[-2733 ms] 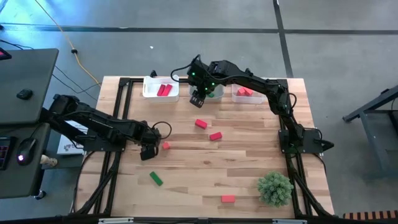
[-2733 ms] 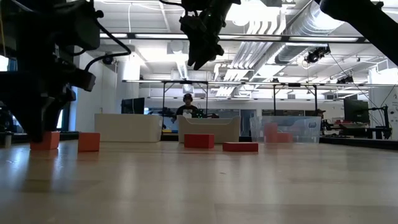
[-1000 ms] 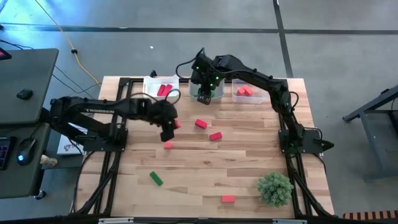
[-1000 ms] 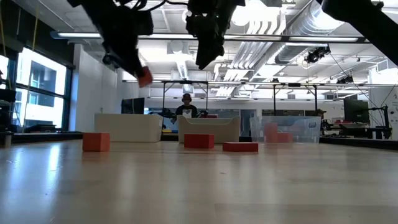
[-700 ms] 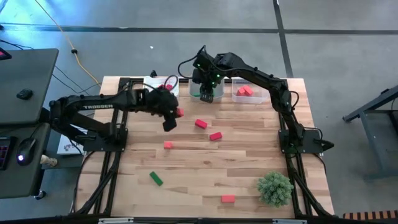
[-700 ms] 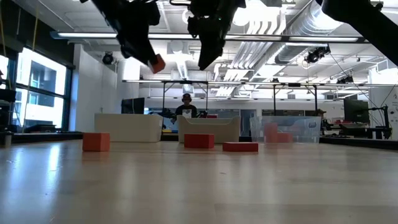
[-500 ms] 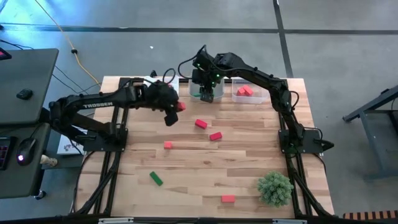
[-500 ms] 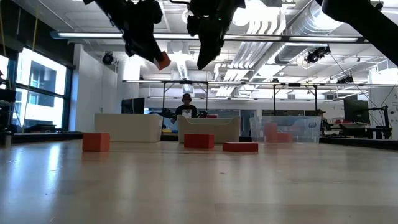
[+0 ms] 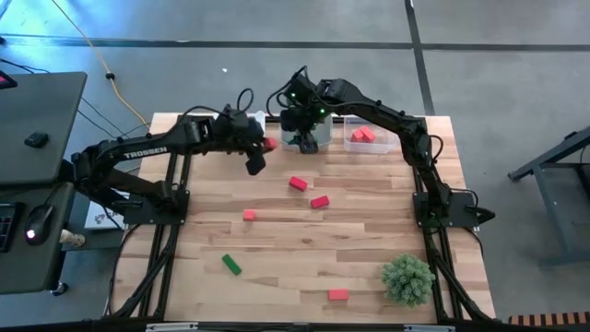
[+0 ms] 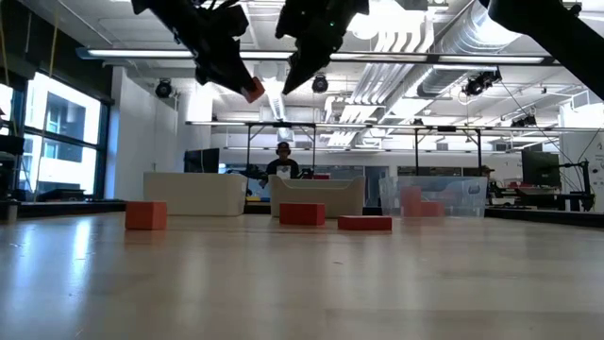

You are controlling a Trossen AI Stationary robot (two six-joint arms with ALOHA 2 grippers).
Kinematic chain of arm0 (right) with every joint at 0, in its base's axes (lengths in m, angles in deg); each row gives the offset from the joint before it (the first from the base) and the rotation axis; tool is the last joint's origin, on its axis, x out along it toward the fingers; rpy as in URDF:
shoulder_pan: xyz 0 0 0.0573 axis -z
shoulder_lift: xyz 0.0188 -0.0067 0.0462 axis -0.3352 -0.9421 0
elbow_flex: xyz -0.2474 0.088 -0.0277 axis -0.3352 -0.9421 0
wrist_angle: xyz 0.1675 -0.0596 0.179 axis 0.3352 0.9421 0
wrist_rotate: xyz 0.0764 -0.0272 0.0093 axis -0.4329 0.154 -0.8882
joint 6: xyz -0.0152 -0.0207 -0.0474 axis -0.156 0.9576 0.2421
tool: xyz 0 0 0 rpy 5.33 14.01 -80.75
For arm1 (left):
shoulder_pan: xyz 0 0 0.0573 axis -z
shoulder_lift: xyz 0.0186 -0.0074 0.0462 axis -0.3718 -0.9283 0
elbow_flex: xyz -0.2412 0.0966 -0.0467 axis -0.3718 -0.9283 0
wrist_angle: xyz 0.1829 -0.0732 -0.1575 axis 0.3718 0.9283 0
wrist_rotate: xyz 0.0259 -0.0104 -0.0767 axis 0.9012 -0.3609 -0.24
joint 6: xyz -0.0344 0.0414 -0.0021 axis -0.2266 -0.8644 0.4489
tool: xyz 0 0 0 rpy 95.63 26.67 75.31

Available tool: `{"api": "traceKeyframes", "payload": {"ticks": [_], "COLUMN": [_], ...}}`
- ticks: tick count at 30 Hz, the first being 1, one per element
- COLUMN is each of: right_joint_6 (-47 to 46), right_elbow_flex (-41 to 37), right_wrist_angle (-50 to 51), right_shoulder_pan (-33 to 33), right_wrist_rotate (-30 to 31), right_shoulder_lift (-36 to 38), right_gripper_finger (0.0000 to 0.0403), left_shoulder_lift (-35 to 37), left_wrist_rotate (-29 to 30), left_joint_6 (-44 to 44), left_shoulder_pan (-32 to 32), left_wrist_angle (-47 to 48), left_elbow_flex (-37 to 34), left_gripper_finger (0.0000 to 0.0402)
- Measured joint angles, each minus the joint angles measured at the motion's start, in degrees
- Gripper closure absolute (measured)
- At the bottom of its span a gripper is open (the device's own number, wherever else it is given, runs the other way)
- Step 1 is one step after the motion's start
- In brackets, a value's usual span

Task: Sort & place blocks by color
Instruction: Put the top left orange block into the transparent bin

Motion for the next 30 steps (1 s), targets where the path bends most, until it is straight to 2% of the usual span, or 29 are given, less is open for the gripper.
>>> {"api": "traceKeyframes", "payload": {"ticks": [6,15,30], "right_joint_6": [3.1,1.3,-2.2], "right_elbow_flex": [0.0,0.0,0.0], "right_wrist_angle": [-3.1,-5.2,-7.1], "right_shoulder_pan": [0.0,0.0,0.0], "right_wrist_rotate": [-2.5,-6.7,-6.0], "right_shoulder_lift": [0.0,0.0,0.0], "right_gripper_finger": [0.0194,0.0194,0.0194], "left_shoulder_lift": [0.0,0.0,0.0], "left_wrist_rotate": [0.0,0.0,-0.8], "left_joint_6": [-2.7,-6.3,-8.6], "left_shoulder_pan": [0.0,0.0,0.0], "left_wrist_angle": [-1.8,-5.5,-7.9], "left_elbow_flex": [0.0,0.0,0.0], "left_gripper_finger": [0.0287,0.0287,0.0287]}}
